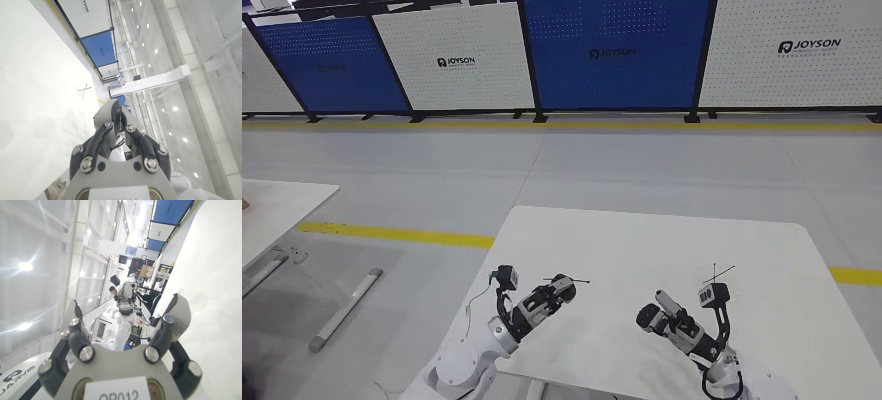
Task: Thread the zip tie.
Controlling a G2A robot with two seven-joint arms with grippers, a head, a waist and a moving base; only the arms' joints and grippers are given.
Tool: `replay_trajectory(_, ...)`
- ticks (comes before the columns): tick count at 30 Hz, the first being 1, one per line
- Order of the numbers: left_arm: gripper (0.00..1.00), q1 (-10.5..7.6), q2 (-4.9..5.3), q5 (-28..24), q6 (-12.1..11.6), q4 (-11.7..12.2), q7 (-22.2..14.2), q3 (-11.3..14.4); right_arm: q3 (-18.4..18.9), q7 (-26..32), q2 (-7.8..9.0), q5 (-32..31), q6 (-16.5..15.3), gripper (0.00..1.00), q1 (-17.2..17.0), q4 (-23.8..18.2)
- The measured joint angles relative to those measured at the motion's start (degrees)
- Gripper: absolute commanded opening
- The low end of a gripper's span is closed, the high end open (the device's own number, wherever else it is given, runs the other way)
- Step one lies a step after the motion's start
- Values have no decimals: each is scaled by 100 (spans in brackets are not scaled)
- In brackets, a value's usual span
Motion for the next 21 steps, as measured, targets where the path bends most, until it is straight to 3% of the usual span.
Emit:
replay_trajectory(6,0,-224,-26,408,99,476,103,280,0,0,0,0,0,100,0,0)
replay_trajectory(10,0,-312,-41,497,13,593,221,350,0,0,0,0,0,100,0,0)
replay_trajectory(13,0,-313,-42,244,-78,470,166,291,0,0,0,0,0,100,0,0)
replay_trajectory(21,0,-61,-19,-441,-431,-409,229,-199,0,0,0,0,0,100,0,0)
